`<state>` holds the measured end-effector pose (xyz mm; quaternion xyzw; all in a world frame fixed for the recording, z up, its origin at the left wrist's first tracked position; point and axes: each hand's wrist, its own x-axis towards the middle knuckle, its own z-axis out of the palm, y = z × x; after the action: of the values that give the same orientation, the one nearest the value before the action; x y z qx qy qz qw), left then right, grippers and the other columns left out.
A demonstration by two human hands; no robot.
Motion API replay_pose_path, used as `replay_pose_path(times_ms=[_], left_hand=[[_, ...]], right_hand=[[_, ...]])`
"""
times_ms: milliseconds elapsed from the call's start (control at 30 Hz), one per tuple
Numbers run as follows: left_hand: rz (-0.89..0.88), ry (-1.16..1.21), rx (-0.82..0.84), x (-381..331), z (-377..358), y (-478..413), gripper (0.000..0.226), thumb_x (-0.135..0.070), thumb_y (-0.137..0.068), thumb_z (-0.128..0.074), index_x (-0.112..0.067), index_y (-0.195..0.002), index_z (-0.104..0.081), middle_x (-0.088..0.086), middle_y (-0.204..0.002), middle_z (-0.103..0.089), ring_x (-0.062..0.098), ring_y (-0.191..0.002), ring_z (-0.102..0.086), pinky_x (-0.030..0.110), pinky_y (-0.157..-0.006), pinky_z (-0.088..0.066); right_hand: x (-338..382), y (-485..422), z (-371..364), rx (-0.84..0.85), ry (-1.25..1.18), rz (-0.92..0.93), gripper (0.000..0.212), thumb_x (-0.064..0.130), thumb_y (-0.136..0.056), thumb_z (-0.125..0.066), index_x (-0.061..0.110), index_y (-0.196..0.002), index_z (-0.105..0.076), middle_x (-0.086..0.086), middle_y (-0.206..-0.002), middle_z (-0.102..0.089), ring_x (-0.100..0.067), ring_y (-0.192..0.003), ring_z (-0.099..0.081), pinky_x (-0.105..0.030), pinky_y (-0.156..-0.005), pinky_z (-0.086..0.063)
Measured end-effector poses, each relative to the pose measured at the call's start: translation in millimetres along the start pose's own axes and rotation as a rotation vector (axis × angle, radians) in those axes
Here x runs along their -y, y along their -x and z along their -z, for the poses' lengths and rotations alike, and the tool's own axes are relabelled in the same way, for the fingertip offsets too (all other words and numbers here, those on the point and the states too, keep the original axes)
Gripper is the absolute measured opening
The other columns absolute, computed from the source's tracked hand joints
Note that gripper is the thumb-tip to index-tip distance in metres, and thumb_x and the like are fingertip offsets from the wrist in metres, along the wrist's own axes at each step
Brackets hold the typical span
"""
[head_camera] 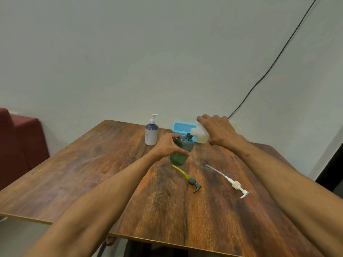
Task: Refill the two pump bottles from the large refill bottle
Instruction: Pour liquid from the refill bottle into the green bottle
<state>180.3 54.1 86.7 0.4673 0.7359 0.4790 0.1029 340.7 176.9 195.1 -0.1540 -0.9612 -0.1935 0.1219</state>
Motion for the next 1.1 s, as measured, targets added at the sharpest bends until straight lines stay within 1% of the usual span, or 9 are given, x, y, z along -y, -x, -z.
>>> replay_pose_path(times_ms=[67, 167, 267, 433, 600, 667, 867, 1000, 1100], left_hand=[[-0.003, 0.001, -0.007, -0.7, 0.6, -0.4, 0.07, -0.039, -0.058, -0.095, -0.018, -0.12, -0.07, -0.005, -0.111, -0.071, 0.011, -0.101, -0.062, 0.023, -0.079, -0.057], [0.002, -0.003, -0.007, -0.6, 1.3, -1.3, 0.071, -0.04, -0.057, -0.095, -0.017, -0.119, -0.07, -0.004, -0.111, -0.071, 0.012, -0.103, -0.062, 0.031, -0.084, -0.059], [-0.005, 0.02, -0.014, 0.1, 1.7, -1.6, 0.069, -0.039, -0.055, -0.096, -0.018, -0.116, -0.072, -0.006, -0.107, -0.073, 0.012, -0.1, -0.066, 0.036, -0.085, -0.06], [-0.005, 0.014, -0.014, -0.4, 1.9, -1.2, 0.071, -0.042, -0.055, -0.096, -0.019, -0.117, -0.072, -0.006, -0.108, -0.072, 0.012, -0.1, -0.065, 0.037, -0.085, -0.06], [-0.003, 0.016, -0.011, 0.6, 2.8, -1.2, 0.071, -0.044, -0.053, -0.095, -0.02, -0.117, -0.072, -0.005, -0.11, -0.072, 0.013, -0.102, -0.065, 0.04, -0.086, -0.06], [-0.004, 0.014, -0.013, 1.6, 2.9, -1.8, 0.076, -0.048, -0.051, -0.095, -0.019, -0.117, -0.072, -0.006, -0.11, -0.072, 0.013, -0.102, -0.065, 0.041, -0.086, -0.06], [-0.008, 0.011, -0.01, -0.5, 3.7, -0.5, 0.072, -0.042, -0.055, -0.095, -0.019, -0.119, -0.071, -0.005, -0.112, -0.071, 0.014, -0.103, -0.064, 0.039, -0.086, -0.06], [-0.014, 0.028, -0.009, 0.7, 3.9, 1.6, 0.067, -0.038, -0.056, -0.096, -0.019, -0.116, -0.072, -0.006, -0.106, -0.073, 0.013, -0.1, -0.065, 0.037, -0.084, -0.06], [-0.011, 0.039, -0.011, 1.1, 2.9, 2.2, 0.066, -0.037, -0.056, -0.096, -0.019, -0.114, -0.073, -0.007, -0.104, -0.074, 0.012, -0.098, -0.066, 0.036, -0.083, -0.06]], right_hand=[[-0.1, -0.9, 0.7, 0.001, 0.0, -0.001, 0.065, 0.017, -0.074, -0.08, 0.021, -0.128, -0.043, -0.003, -0.113, -0.056, -0.029, -0.1, -0.056, -0.051, -0.087, -0.047], [0.2, -1.5, 1.9, 0.003, 0.007, 0.001, 0.065, 0.016, -0.075, -0.08, 0.022, -0.128, -0.043, -0.003, -0.114, -0.056, -0.028, -0.101, -0.056, -0.05, -0.087, -0.046], [0.2, -2.0, 3.8, 0.002, 0.023, 0.003, 0.064, 0.012, -0.074, -0.077, 0.021, -0.128, -0.043, -0.003, -0.114, -0.055, -0.03, -0.101, -0.056, -0.049, -0.084, -0.044], [-0.2, -2.9, 4.1, -0.001, 0.035, 0.005, 0.066, 0.015, -0.072, -0.08, 0.022, -0.127, -0.043, -0.002, -0.113, -0.056, -0.029, -0.1, -0.056, -0.05, -0.084, -0.046], [0.3, -3.9, 4.7, 0.002, 0.036, 0.006, 0.067, 0.017, -0.073, -0.082, 0.022, -0.127, -0.043, -0.002, -0.115, -0.056, -0.029, -0.103, -0.057, -0.05, -0.086, -0.044], [0.4, -4.1, 4.8, -0.001, 0.036, 0.004, 0.066, 0.016, -0.073, -0.082, 0.023, -0.126, -0.043, -0.001, -0.115, -0.056, -0.029, -0.103, -0.057, -0.05, -0.087, -0.044], [0.3, -5.1, 2.8, -0.013, 0.037, 0.009, 0.065, 0.016, -0.072, -0.082, 0.023, -0.124, -0.043, -0.001, -0.112, -0.055, -0.029, -0.099, -0.057, -0.049, -0.084, -0.045], [0.3, -5.1, 0.1, -0.025, 0.037, 0.011, 0.064, 0.013, -0.071, -0.08, 0.022, -0.123, -0.044, -0.001, -0.11, -0.055, -0.029, -0.097, -0.056, -0.047, -0.081, -0.044], [-0.5, -4.3, -3.2, -0.026, -0.001, 0.005, 0.064, 0.016, -0.071, -0.081, 0.022, -0.122, -0.044, -0.001, -0.11, -0.055, -0.027, -0.096, -0.055, -0.047, -0.082, -0.045]])
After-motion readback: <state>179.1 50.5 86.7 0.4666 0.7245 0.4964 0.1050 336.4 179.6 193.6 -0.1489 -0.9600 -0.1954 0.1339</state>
